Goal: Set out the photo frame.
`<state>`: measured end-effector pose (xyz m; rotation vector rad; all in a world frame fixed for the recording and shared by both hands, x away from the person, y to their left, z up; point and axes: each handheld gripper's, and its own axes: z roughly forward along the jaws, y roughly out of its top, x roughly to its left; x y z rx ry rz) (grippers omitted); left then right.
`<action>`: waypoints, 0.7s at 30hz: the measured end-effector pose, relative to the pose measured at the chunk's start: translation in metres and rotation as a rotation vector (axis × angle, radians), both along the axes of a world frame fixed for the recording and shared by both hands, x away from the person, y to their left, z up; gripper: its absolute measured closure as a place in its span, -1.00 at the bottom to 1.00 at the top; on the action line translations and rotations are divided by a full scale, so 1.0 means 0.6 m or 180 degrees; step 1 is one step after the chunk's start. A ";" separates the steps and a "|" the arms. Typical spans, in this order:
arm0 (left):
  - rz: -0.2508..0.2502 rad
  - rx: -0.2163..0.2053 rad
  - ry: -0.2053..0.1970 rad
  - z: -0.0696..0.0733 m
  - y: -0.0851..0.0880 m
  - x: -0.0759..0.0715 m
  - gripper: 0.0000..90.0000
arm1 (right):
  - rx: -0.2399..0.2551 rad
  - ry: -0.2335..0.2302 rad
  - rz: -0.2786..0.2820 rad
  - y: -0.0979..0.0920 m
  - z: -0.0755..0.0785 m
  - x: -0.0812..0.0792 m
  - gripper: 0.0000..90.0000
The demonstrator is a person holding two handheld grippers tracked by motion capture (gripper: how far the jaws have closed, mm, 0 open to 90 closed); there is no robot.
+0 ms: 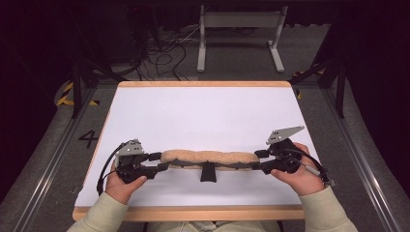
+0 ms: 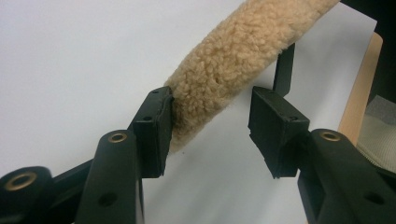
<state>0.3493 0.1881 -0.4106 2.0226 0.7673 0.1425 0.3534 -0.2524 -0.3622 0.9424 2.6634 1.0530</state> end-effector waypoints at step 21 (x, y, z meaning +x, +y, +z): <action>0.0017 -0.0241 -0.0362 0.017 0.024 -0.014 0.21 | 0.0058 -0.0101 -0.0020 -0.009 0.024 -0.019 0.11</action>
